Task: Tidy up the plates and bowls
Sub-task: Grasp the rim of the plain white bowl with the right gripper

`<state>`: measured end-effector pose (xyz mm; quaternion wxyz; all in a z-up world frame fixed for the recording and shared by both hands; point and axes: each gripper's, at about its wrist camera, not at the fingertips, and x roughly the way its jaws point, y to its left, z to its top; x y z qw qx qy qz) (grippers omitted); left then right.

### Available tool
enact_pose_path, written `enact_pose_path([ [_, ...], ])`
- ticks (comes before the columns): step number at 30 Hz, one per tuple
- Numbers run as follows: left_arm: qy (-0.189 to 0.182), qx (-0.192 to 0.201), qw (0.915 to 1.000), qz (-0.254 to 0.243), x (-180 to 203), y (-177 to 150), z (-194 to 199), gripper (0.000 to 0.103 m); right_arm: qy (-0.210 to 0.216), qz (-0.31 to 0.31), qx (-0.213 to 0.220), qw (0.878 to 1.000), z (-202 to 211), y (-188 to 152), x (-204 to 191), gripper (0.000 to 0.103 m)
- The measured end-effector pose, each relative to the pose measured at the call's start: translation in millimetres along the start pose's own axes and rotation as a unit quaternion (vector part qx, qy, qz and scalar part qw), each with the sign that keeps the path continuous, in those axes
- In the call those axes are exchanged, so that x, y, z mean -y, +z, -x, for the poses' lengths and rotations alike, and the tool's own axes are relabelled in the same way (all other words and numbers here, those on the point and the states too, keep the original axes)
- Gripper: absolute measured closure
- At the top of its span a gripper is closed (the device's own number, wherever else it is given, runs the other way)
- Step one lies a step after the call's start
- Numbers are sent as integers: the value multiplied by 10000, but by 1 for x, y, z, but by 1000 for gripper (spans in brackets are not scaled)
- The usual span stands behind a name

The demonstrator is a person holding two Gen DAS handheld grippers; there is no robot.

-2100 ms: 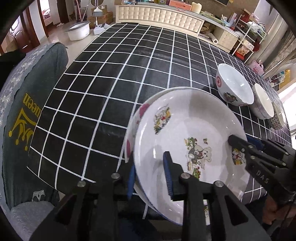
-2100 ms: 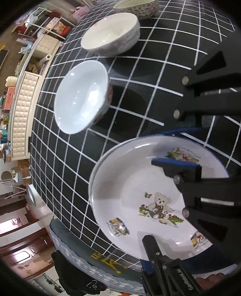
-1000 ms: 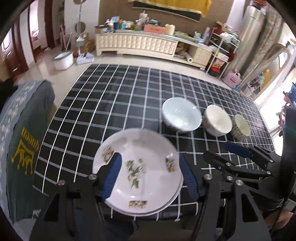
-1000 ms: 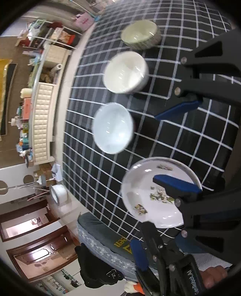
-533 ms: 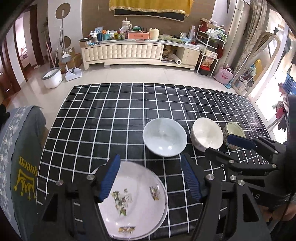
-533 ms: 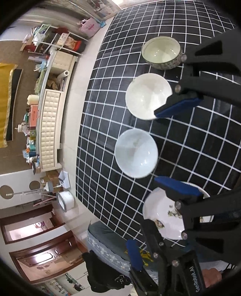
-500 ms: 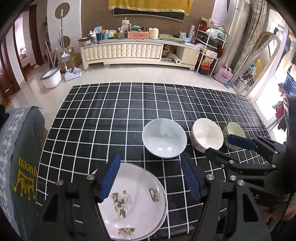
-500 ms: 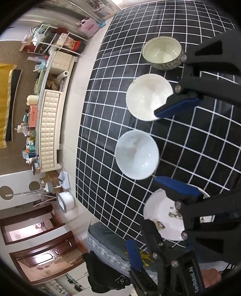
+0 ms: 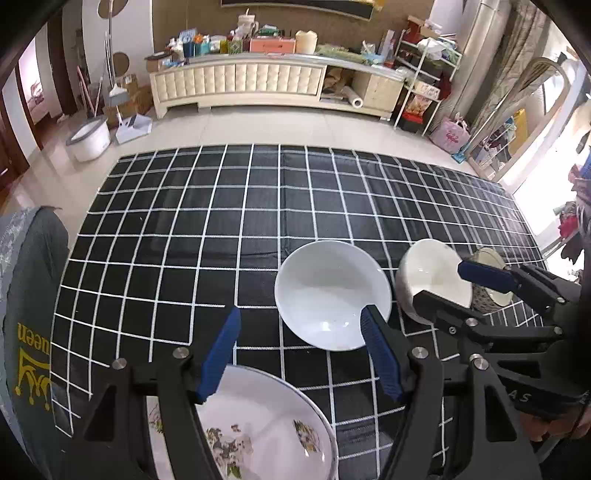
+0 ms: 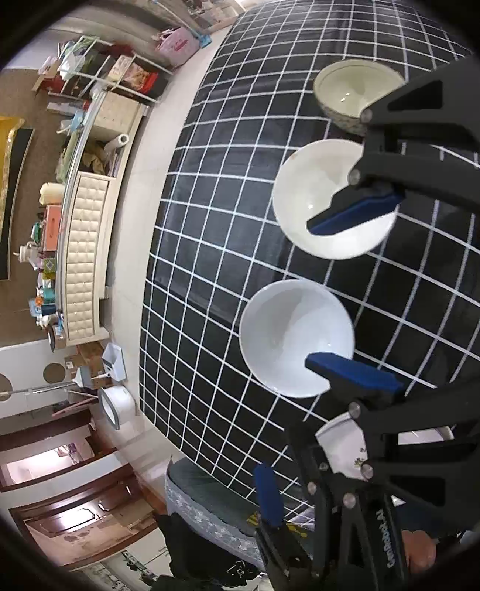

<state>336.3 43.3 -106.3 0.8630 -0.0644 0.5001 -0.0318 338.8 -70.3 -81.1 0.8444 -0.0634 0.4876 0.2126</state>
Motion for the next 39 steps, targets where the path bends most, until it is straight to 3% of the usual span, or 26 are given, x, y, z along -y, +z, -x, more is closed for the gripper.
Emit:
enact_pose_path([
  [8,69,-439,9986,297,-20,-2,-45,37,120,213,-252,9994,-39,12,2,33],
  [11,68,-565,9978,345,-24,-2,-58,43,151,364,-336,9987,-52,14,-2,35],
  [13,39,-626,9972,404,-26,-2,-64,49,84,435,-451,9980,-61,14,-3,46],
  [17,-52,-649,9964,536,-29,-1,-71,64,18,287,-575,9979,-72,13,4,54],
  [21,-56,-743,9963,425,-22,-2,-81,70,40,295,-643,9975,-81,10,3,64],
  [28,-68,-912,9950,408,-25,-2,-95,84,-34,186,-784,9967,-90,5,8,91],
  [36,38,-978,9950,201,-11,-4,-96,91,-199,94,-689,9974,-85,1,2,91],
  [39,-115,-990,9946,306,-13,-7,-93,92,-138,-36,-591,9982,-77,0,7,93],
])
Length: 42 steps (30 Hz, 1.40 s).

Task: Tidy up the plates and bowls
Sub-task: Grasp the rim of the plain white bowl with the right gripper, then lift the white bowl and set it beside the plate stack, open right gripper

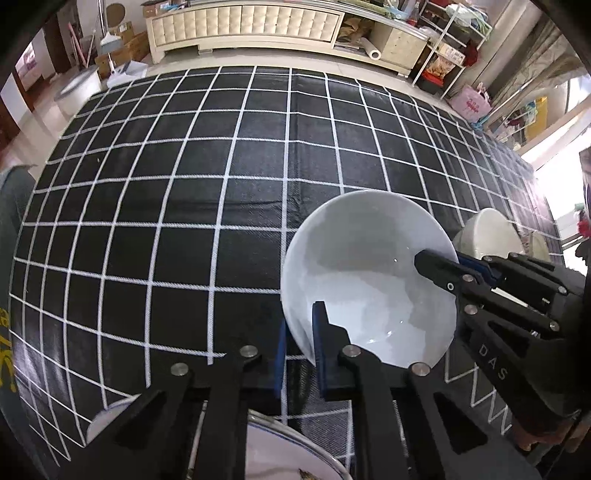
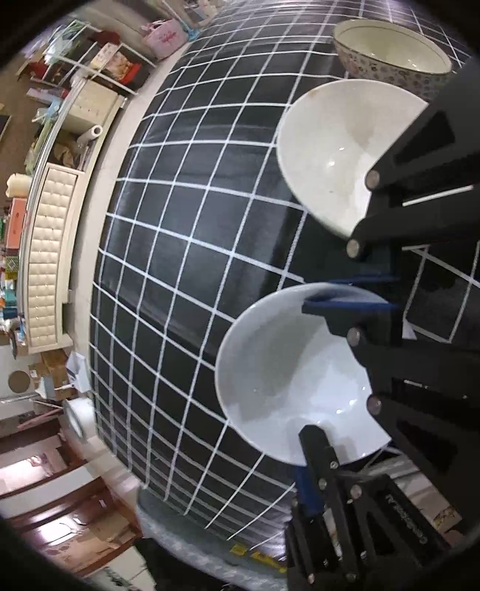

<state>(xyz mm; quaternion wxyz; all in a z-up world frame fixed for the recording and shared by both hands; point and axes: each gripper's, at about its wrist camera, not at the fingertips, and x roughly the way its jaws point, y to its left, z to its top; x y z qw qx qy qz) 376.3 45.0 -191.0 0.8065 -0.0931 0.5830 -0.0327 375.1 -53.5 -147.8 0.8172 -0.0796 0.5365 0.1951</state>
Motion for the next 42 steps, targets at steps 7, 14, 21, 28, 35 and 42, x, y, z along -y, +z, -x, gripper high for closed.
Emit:
enact_pose_path([
  [7,19,193,9998,-49,7,-10,29,92,-36,-32,230,9997,35,-5,-7,94],
  [14,-114,494,9987,-110,19,-29,73,92,114,-409,456,9981,77,-22,-7,95],
  [21,-206,676,9973,-210,32,-58,105,92,43,-565,532,9970,105,-53,-10,95],
  [28,-271,609,9973,-323,49,-90,105,92,21,-729,523,9960,113,-84,-7,95],
  [35,-324,354,9987,-179,46,-122,83,92,270,-1085,170,9936,88,-120,-6,95],
  [42,-310,190,9991,-208,49,-144,61,92,354,-1228,64,9918,73,-146,-1,95],
])
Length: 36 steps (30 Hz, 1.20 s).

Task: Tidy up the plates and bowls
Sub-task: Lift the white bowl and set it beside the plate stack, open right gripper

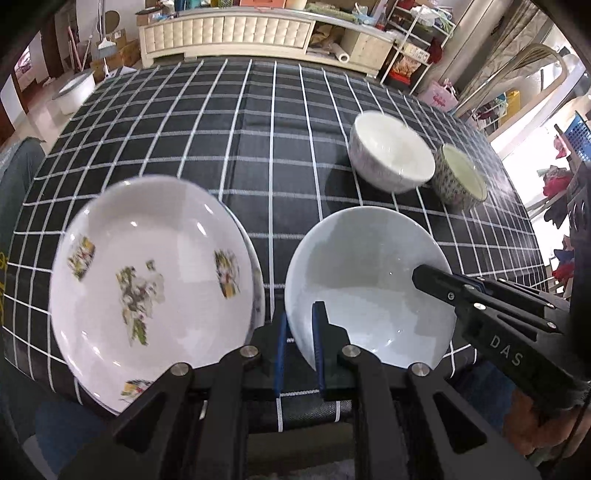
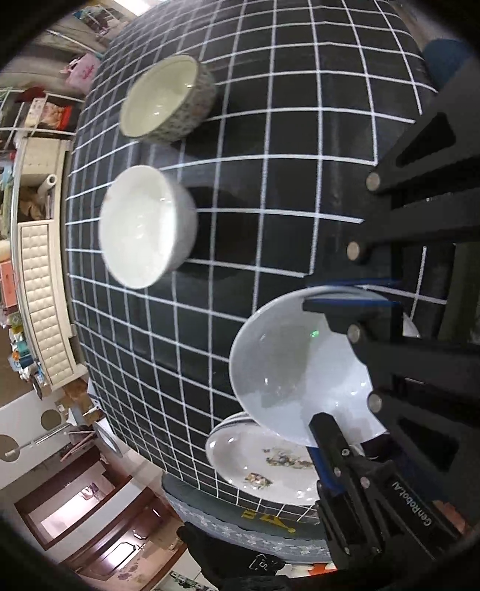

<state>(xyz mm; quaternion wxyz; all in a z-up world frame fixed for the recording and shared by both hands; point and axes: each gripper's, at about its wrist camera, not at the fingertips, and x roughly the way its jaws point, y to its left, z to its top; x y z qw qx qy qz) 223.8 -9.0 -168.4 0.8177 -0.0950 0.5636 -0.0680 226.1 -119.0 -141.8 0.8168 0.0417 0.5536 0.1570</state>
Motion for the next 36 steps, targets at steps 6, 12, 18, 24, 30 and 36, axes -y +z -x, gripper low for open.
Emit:
enact_pose_path([
  [6,79,-23,9999,-120,9,-5,-14,92,25,-137,-103,9998,-11,-10,14,95],
  [12,4,-136,9998,-116,12,-4,-27,92,-3,-202,-155,9997,-14,-11,26,95],
  [18,9,-81,9998,-170,14,0,-29,92,26,-239,-164,9996,-17,-10,31,95],
  [24,-71,-70,9999,-127,10,0,-28,92,42,-189,-184,9996,-12,-11,33,94],
  [30,-47,121,9999,-43,4,4,-11,92,-178,115,74,9997,4,-8,25,94],
  [36,0,385,9992,-84,3,7,18,90,-355,102,421,9984,35,-3,24,88],
])
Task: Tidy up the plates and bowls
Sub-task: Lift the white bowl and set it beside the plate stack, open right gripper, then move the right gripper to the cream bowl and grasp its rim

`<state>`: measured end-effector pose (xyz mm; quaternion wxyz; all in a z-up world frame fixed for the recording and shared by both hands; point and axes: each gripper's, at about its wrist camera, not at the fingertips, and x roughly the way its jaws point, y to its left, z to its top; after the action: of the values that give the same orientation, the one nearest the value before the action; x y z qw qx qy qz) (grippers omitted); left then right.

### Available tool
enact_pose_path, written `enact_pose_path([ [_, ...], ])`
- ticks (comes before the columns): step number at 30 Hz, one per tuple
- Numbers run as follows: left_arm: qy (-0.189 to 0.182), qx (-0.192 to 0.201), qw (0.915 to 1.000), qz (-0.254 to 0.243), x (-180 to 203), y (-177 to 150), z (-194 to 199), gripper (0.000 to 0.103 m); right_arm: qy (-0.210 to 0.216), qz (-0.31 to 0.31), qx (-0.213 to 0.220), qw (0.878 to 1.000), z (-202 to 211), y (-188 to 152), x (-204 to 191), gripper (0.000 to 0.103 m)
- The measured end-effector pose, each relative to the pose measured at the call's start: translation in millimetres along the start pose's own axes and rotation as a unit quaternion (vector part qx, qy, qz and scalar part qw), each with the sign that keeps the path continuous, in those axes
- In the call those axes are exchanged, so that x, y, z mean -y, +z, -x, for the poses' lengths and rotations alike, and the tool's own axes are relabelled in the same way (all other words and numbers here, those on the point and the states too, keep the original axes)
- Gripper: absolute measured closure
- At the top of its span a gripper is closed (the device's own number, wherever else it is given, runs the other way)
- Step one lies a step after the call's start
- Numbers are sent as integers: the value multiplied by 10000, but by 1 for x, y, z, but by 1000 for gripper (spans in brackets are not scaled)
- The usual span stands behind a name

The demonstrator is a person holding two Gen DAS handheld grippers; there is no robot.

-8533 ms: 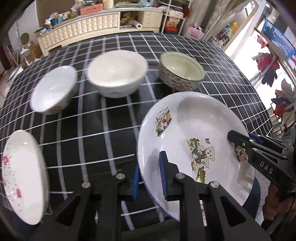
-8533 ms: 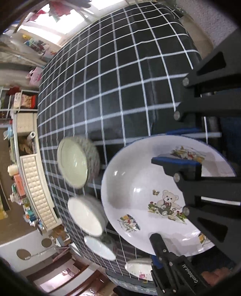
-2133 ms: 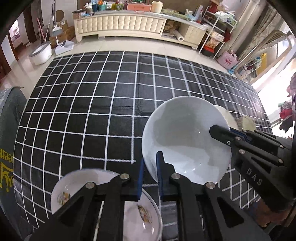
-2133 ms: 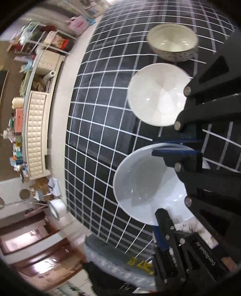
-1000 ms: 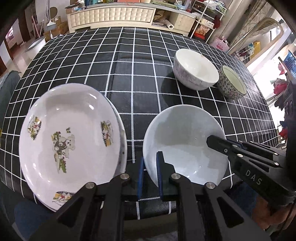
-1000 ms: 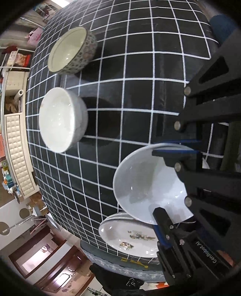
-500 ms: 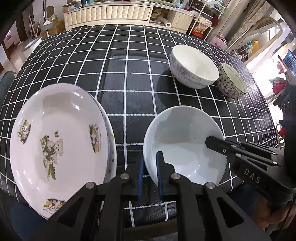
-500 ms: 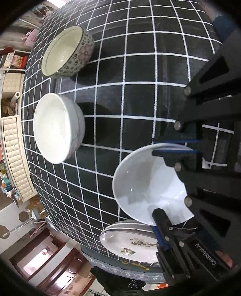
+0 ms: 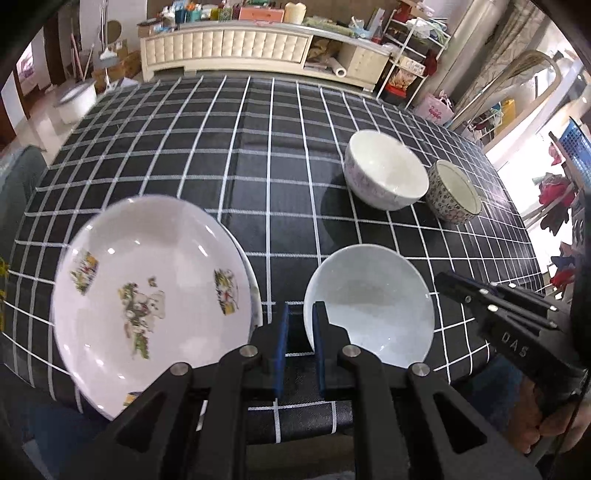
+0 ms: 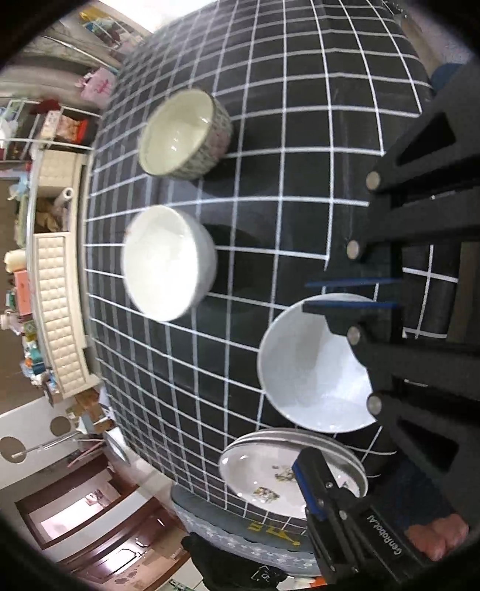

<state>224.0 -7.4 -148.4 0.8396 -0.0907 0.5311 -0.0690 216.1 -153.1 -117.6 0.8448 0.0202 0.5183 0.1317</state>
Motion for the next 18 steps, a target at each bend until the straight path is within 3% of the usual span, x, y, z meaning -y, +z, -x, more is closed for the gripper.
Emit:
enact_pose_path([
  [2,42,91,9999,-71,3,1,9,78,-91,53,84,9999,8,1,-2,71],
  [4,82,170,9997,-130,6,4,17,72,-199,175,218,9994,17,2,-5,47],
  [11,24,430,9985,-348,20,18,44,51,-221,288,442,9984,41,10,-11,40],
  [18,-57,620,9974,-351,28,49,58,46,-304,203,687,9970,60,33,-6,36],
])
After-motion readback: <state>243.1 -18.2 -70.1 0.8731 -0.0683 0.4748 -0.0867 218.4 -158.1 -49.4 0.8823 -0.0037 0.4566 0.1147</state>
